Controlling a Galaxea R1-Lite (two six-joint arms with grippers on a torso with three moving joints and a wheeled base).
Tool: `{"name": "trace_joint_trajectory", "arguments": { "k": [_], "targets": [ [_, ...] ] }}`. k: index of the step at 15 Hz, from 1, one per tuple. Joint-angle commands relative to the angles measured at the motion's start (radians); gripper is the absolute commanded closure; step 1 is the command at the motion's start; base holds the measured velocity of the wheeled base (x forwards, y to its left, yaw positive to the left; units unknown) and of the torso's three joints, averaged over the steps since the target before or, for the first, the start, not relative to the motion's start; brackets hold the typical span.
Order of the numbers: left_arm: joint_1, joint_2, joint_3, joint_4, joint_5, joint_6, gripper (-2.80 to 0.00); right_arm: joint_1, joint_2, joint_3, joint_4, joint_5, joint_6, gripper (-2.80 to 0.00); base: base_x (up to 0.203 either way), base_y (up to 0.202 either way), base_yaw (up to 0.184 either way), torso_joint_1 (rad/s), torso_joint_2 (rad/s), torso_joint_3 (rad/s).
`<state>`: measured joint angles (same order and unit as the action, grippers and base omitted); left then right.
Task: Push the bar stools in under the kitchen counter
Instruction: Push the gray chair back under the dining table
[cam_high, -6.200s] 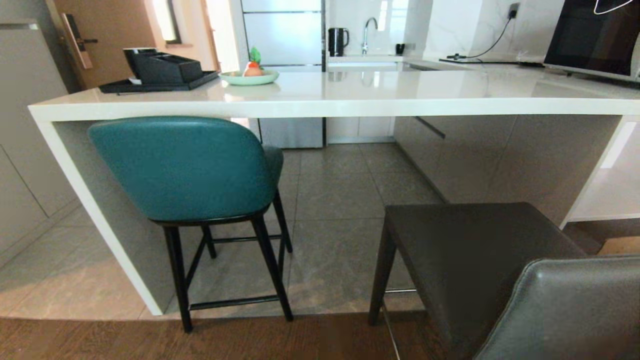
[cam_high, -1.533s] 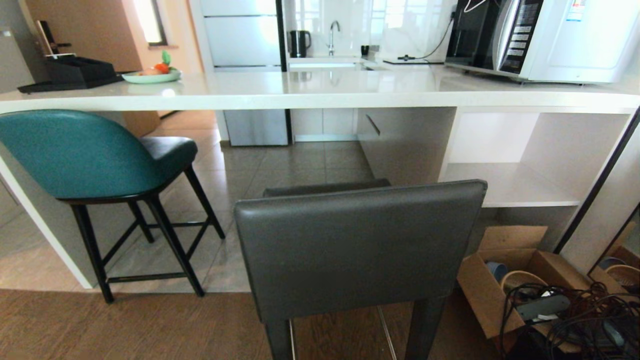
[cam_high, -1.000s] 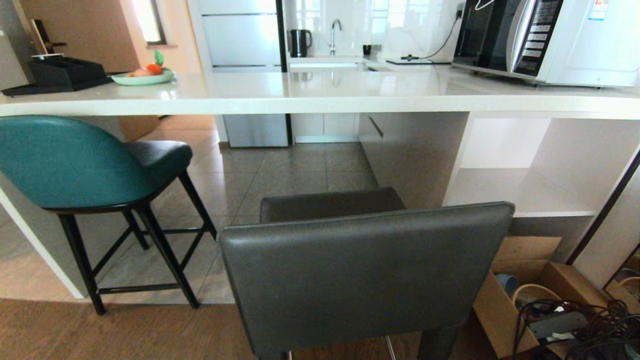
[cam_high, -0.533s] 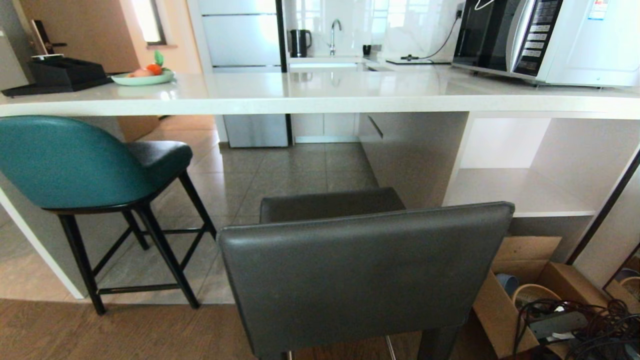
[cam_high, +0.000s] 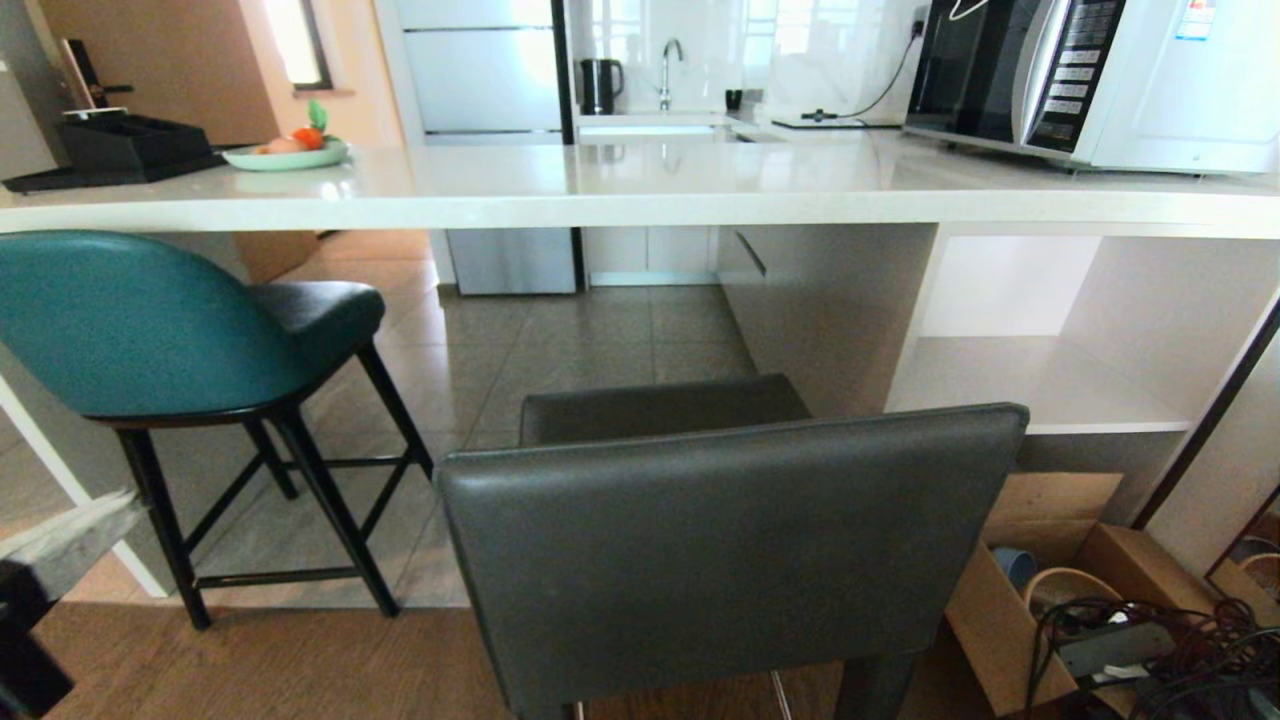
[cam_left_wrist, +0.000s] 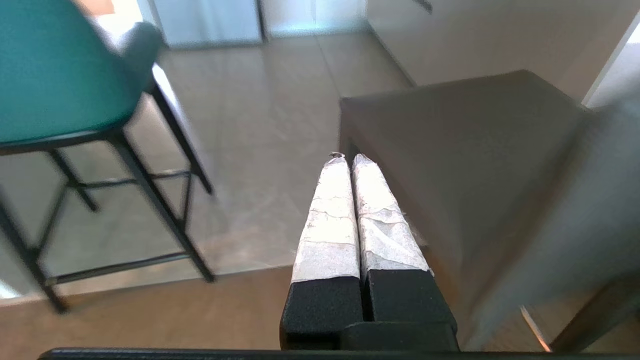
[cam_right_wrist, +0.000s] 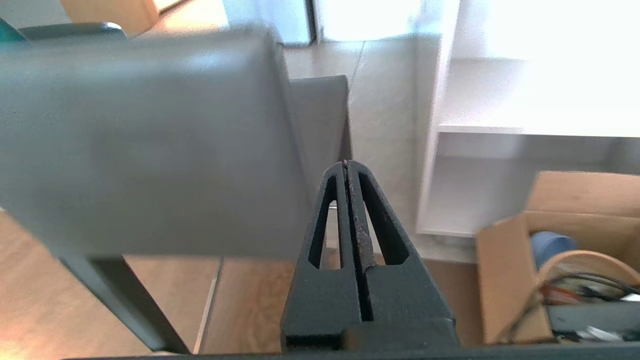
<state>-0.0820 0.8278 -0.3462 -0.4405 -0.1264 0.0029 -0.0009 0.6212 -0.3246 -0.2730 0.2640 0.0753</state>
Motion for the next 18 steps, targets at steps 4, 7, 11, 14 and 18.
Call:
{"name": "trace_joint_trajectory", "arguments": {
  "k": [4,7,11,14,18],
  "targets": [
    [-0.465,0.567,0.013,-0.402,0.367,-0.176,0.00,0.001,0.701,-0.039,-0.512,0.054,0.011,0.00,0.000,0.000,0.000,0.000,0.00,0.000],
    [-0.619,0.627,0.032,-0.502,0.568,-0.255,0.00,0.001,0.871,-0.048,-0.709,0.118,0.005,0.00,0.000,0.000,0.000,0.000,0.00,0.000],
    [-0.648,0.700,0.015,-0.543,0.639,-0.264,0.00,0.004,1.071,-0.049,-0.926,0.167,-0.023,0.00,0.000,0.000,0.000,0.000,0.00,0.000],
    [-0.645,0.694,0.018,-0.543,0.636,-0.262,0.00,0.054,1.169,-0.028,-1.111,0.199,-0.037,0.00,0.000,0.000,0.000,0.000,0.00,0.000],
    [-0.645,0.683,0.015,-0.543,0.637,-0.261,0.00,0.160,1.165,-0.008,-1.121,0.189,-0.039,0.00,0.000,0.000,0.000,0.000,0.00,0.000]
  ]
}}
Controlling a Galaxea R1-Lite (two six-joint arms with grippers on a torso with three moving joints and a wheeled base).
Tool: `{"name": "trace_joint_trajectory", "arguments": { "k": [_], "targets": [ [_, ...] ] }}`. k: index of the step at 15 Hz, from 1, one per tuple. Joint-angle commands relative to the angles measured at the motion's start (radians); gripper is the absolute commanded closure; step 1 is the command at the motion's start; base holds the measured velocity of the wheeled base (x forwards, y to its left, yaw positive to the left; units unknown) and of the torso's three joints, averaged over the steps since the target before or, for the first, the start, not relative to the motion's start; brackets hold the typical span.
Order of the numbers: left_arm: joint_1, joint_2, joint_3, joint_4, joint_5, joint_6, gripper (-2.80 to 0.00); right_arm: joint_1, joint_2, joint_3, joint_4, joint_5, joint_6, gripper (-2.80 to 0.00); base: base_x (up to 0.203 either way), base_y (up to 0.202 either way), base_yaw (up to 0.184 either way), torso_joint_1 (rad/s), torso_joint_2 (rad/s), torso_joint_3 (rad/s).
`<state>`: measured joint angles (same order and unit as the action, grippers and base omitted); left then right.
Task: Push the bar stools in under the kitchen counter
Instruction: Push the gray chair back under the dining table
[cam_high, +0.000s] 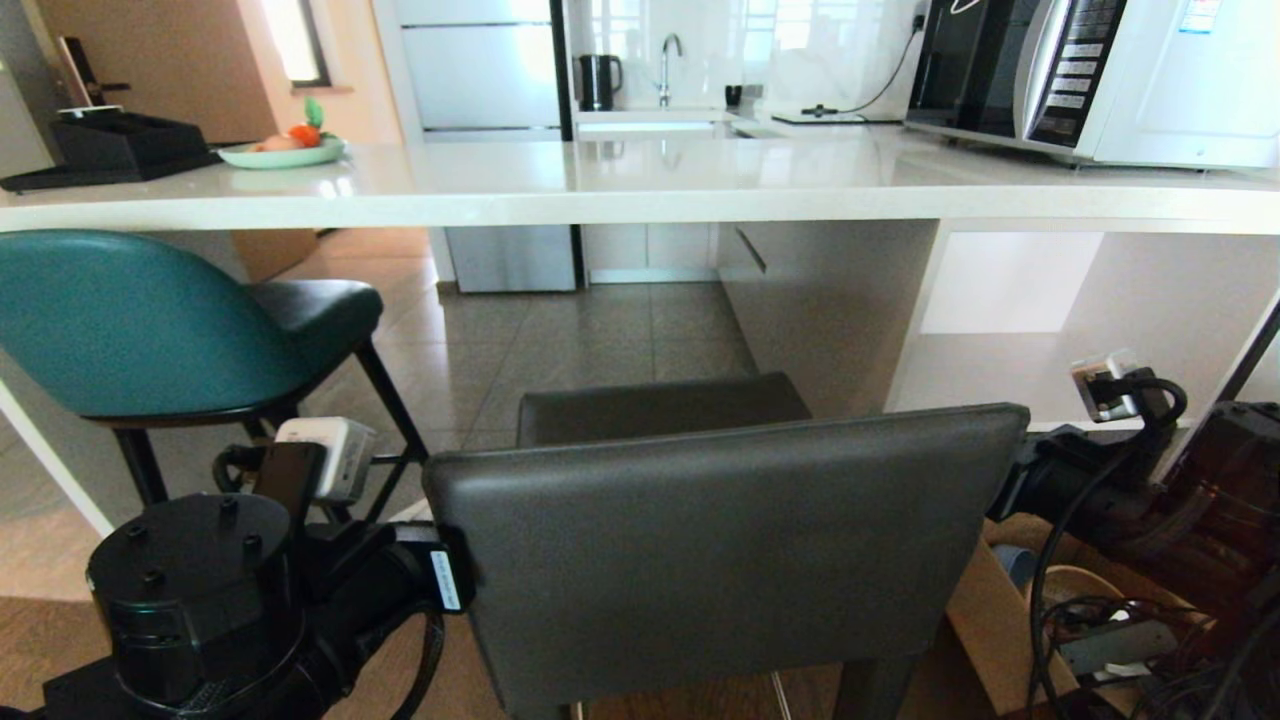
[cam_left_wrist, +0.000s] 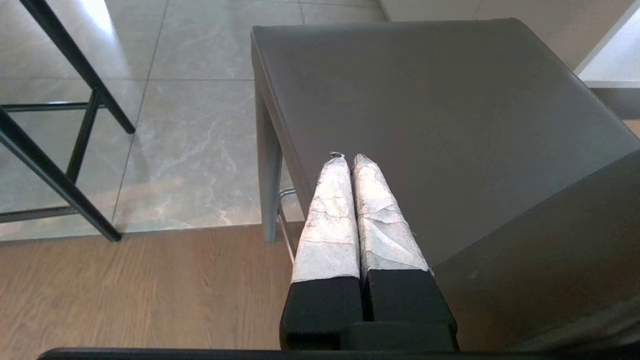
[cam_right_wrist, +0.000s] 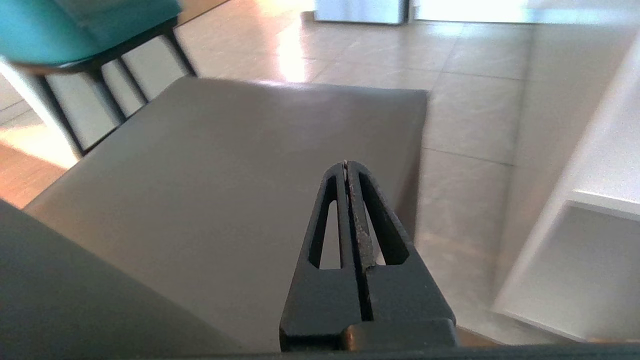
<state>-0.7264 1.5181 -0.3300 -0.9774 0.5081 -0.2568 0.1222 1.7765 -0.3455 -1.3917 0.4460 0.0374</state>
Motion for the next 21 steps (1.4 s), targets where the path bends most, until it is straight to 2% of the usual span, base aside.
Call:
{"name": "trace_joint_trajectory", "arguments": {
  "k": [1,4,6,8,10,13,15,18,19,21],
  "targets": [
    [-0.001,-0.012,-0.001,-0.006,0.003,0.002,0.00,0.055,-0.008,0.028,-0.010,0.004,-0.002,0.00,0.000,0.000,0.000,0.000,0.00,0.000],
    [-0.002,-0.013,-0.008,-0.006,0.001,0.005,0.00,0.061,-0.049,0.067,-0.019,-0.004,-0.002,0.00,0.000,0.000,0.000,0.000,0.00,0.000],
    [0.010,-0.002,-0.042,-0.006,-0.001,0.004,0.00,0.087,-0.064,0.079,-0.020,-0.062,-0.015,0.00,0.000,0.000,0.000,0.000,0.00,0.000],
    [0.045,0.012,-0.087,-0.002,-0.006,0.008,0.00,0.107,-0.092,0.084,-0.019,-0.074,-0.034,0.00,0.000,0.000,0.000,0.000,0.00,0.000],
    [0.083,0.016,-0.091,-0.001,-0.011,0.020,0.00,0.146,-0.125,0.099,-0.018,-0.091,-0.034,0.00,0.000,0.000,0.000,0.000,0.00,0.000],
    [0.134,0.014,-0.083,-0.001,-0.045,0.022,0.00,0.163,-0.143,0.114,-0.018,-0.110,-0.036,0.00,0.000,0.000,0.000,0.000,0.00,0.000],
    [0.131,0.001,-0.076,-0.002,-0.046,0.023,0.00,0.141,-0.137,0.107,-0.017,-0.112,-0.033,0.00,0.000,0.000,0.000,0.000,0.00,0.000],
    [0.111,-0.056,-0.017,-0.004,-0.052,0.024,0.00,0.050,-0.138,0.079,-0.016,-0.104,-0.027,0.00,0.000,0.000,0.000,0.000,0.00,0.000],
    [0.104,-0.088,0.011,-0.004,-0.080,0.025,0.00,0.012,-0.142,0.078,-0.014,-0.103,-0.026,0.00,0.000,0.000,0.000,0.000,0.00,0.000],
    [0.101,-0.155,0.059,-0.002,-0.188,0.026,0.00,-0.053,-0.168,0.094,0.016,-0.102,-0.026,0.00,0.000,0.000,0.000,0.000,0.00,0.000]
  ]
}}
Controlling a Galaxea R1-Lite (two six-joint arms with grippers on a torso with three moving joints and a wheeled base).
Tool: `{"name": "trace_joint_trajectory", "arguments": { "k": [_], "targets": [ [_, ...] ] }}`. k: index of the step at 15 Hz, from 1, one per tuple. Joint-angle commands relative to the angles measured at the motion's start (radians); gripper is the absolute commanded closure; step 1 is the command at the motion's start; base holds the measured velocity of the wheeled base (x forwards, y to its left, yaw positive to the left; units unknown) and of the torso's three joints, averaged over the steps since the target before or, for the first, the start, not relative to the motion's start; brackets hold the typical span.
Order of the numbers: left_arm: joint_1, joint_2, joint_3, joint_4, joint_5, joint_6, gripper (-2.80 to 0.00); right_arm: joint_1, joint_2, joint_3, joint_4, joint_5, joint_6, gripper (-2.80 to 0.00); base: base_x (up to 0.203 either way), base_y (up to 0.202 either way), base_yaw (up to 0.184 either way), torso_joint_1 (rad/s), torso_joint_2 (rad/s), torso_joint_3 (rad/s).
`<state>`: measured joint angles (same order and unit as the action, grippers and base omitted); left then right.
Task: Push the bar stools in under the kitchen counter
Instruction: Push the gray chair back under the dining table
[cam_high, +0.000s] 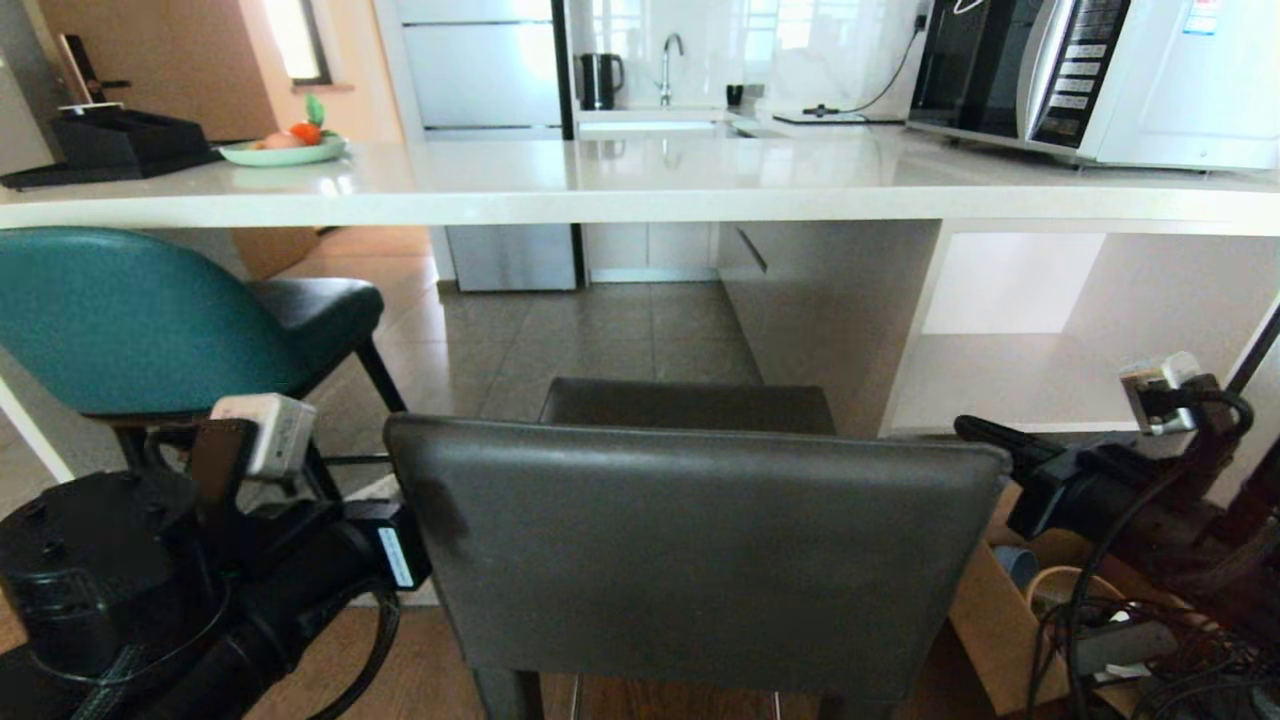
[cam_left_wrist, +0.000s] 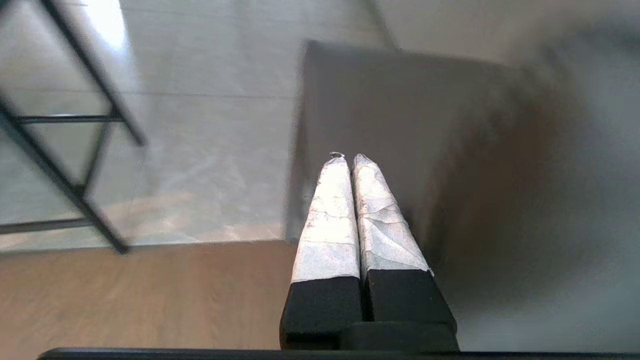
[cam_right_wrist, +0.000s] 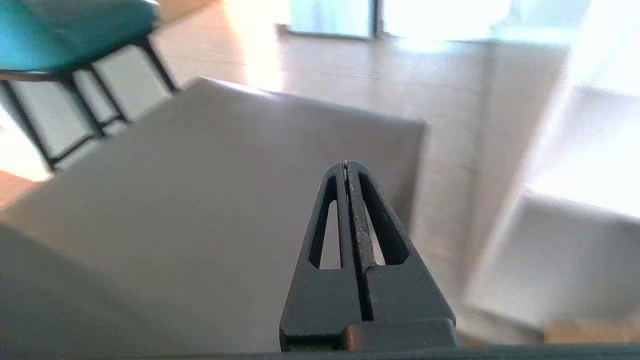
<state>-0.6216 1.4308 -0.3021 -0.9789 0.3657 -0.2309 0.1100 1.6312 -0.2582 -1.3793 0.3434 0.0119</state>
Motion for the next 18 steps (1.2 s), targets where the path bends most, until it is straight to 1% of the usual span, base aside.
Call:
{"name": "trace_joint_trajectory", "arguments": {
  "k": [1,2,4,5,6,7,8,9,10,12,13,14,15,16,18],
  "targets": [
    [-0.002,-0.073,0.038,0.000,-0.059,0.005,0.00,-0.076,-0.043,0.012,0.022,0.001,0.000,0.00,0.000,0.000,0.000,0.000,0.00,0.000],
    [0.000,-0.073,0.040,-0.001,-0.059,0.007,0.00,-0.098,-0.074,0.020,0.041,0.003,0.004,0.00,0.000,0.000,0.000,0.000,0.00,0.000],
    [0.000,-0.079,0.056,-0.001,-0.065,0.013,0.00,-0.102,-0.155,0.044,0.085,0.002,0.012,0.00,0.000,0.000,0.000,0.000,0.00,0.000],
    [-0.004,-0.079,0.071,-0.003,-0.073,0.036,0.00,-0.097,-0.216,0.056,0.126,0.002,0.014,0.00,0.000,0.000,0.000,0.000,0.00,0.000],
    [-0.008,-0.082,0.080,-0.005,-0.084,0.052,0.00,-0.092,-0.286,0.064,0.182,-0.001,0.018,0.00,0.000,0.000,0.000,0.000,0.00,0.000],
    [-0.016,-0.090,0.083,-0.005,-0.090,0.052,0.00,-0.088,-0.365,0.066,0.259,-0.003,0.023,0.00,0.000,0.000,0.000,0.000,0.00,0.000],
    [-0.023,-0.107,0.089,-0.005,-0.109,0.051,0.00,-0.086,-0.461,0.062,0.361,-0.005,0.032,0.00,0.000,0.000,0.000,0.000,0.00,0.000],
    [-0.023,-0.117,0.101,-0.004,-0.141,0.055,0.00,-0.083,-0.559,0.051,0.477,-0.006,0.040,0.00,0.000,0.000,0.000,0.000,0.00,0.000],
    [-0.021,-0.127,0.115,-0.004,-0.162,0.059,0.00,-0.077,-0.664,0.030,0.638,-0.006,0.046,0.00,0.000,0.000,0.000,0.000,0.00,0.000],
    [-0.016,-0.115,0.119,-0.004,-0.163,0.058,0.00,-0.066,-0.837,-0.065,1.100,-0.001,0.061,0.00,0.000,0.000,0.000,0.000,0.00,0.000],
    [-0.002,-0.103,0.115,-0.005,-0.163,0.058,0.00,-0.061,-0.898,-0.122,1.289,0.003,0.077,0.00,0.000,0.000,0.000,0.000,0.00,0.000],
    [0.016,-0.093,0.108,-0.006,-0.164,0.057,0.00,-0.058,-0.930,-0.155,1.399,0.004,0.098,0.00,0.000,0.000,0.000,0.000,0.00,0.000],
    [0.017,-0.092,0.103,-0.006,-0.163,0.056,0.00,-0.056,-0.949,-0.183,1.429,-0.001,0.126,0.00,0.000,0.000,0.000,0.000,0.00,0.000],
    [0.019,-0.092,0.101,-0.006,-0.163,0.056,0.00,-0.054,-0.958,-0.191,1.407,-0.019,0.156,0.00,0.000,0.000,0.000,0.000,0.00,0.000],
    [0.032,-0.092,0.098,-0.006,-0.163,0.058,0.00,-0.053,-0.921,-0.163,1.400,-0.034,0.158,0.00,0.000,0.000,0.000,0.000,0.00,0.000]
  ]
}}
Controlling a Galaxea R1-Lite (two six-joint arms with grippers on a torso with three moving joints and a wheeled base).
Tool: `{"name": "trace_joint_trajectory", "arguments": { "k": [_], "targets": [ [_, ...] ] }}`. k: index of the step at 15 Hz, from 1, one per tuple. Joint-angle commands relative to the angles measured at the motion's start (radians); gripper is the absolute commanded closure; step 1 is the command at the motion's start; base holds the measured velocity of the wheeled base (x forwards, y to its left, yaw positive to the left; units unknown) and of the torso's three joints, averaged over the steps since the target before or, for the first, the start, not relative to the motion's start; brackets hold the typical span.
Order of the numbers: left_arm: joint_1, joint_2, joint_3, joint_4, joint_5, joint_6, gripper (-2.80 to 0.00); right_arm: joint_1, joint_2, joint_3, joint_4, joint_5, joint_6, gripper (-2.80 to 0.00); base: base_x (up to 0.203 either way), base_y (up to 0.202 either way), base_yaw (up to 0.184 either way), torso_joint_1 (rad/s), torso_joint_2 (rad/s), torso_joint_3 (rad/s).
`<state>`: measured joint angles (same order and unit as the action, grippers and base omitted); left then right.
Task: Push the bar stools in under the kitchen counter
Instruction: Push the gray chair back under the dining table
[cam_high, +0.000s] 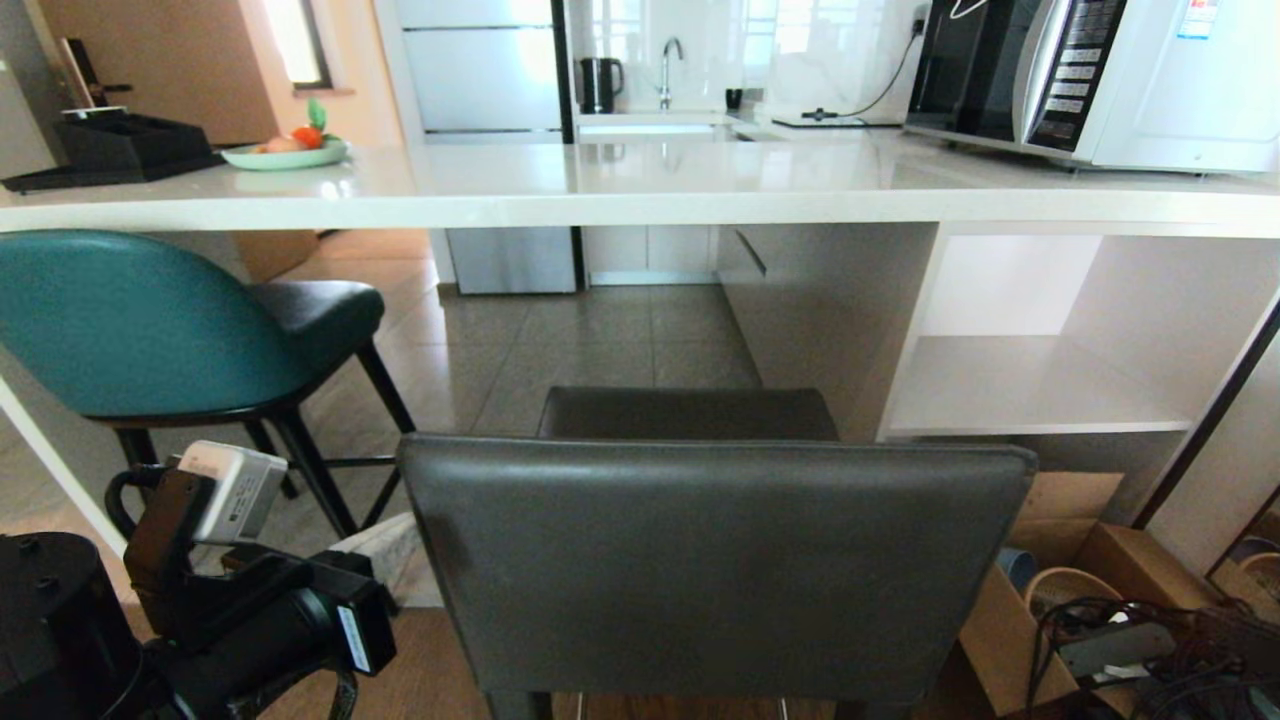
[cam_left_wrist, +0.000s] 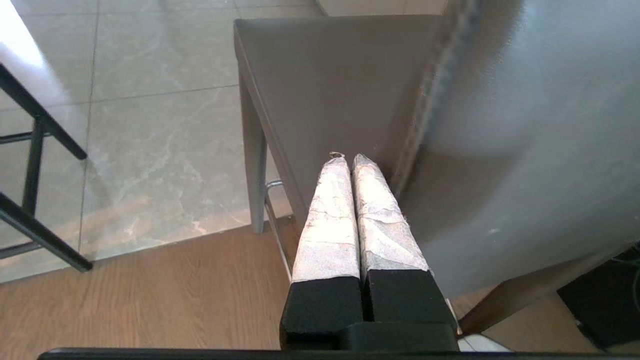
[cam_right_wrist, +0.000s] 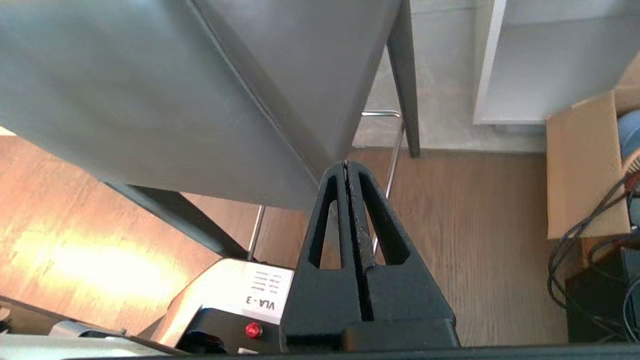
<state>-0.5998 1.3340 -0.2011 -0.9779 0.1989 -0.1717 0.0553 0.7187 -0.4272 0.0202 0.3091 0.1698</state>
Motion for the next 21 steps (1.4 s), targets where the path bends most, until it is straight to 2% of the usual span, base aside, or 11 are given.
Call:
{"name": "trace_joint_trajectory", "arguments": {
  "k": [1,3,5,6,8,9,11,14,18,21],
  "targets": [
    [0.017,0.005,-0.002,-0.007,0.004,-0.003,0.00,0.003,0.027,0.011,-0.019,0.000,0.000,0.00,0.000,0.000,0.000,0.000,0.00,0.000],
    [0.023,0.002,-0.004,-0.007,0.004,-0.002,0.00,0.005,0.140,0.037,-0.136,0.000,0.003,0.00,0.000,0.000,0.000,0.000,0.00,0.000],
    [0.025,0.004,-0.002,-0.007,0.005,-0.003,0.00,0.030,0.251,0.098,-0.385,-0.014,-0.005,0.00,0.000,0.000,0.000,0.000,0.00,0.000],
    [0.025,0.005,-0.003,-0.007,0.006,-0.003,0.00,0.087,0.280,0.131,-0.447,-0.063,-0.008,0.00,0.000,0.000,0.000,0.000,0.00,0.000],
    [0.026,0.006,-0.003,-0.007,0.007,-0.003,0.00,0.258,0.300,0.198,-0.519,-0.210,0.035,0.00,0.000,0.000,0.000,0.000,0.00,0.000],
    [0.029,0.008,-0.001,-0.007,0.007,-0.005,0.00,0.299,0.304,0.220,-0.545,-0.248,0.054,0.00,0.000,0.000,0.000,0.000,0.00,0.000],
    [0.032,0.017,-0.001,-0.008,0.008,-0.005,0.00,0.296,0.327,0.240,-0.587,-0.292,0.077,0.00,0.000,0.000,0.000,0.000,0.00,0.000],
    [0.032,0.017,0.002,-0.008,0.008,-0.005,0.00,0.305,0.433,0.240,-0.663,-0.295,0.062,0.00,0.000,0.000,0.000,0.000,0.00,0.000],
    [0.033,0.024,0.009,-0.007,0.008,-0.008,0.00,0.345,0.639,0.188,-0.861,-0.301,0.040,0.00,0.000,0.000,0.000,0.000,0.00,0.000],
    [0.043,0.040,0.020,-0.005,0.006,-0.016,0.00,0.358,0.712,0.157,-0.903,-0.301,0.021,0.00,0.000,0.000,0.000,0.000,0.00,0.000]
  ]
}}
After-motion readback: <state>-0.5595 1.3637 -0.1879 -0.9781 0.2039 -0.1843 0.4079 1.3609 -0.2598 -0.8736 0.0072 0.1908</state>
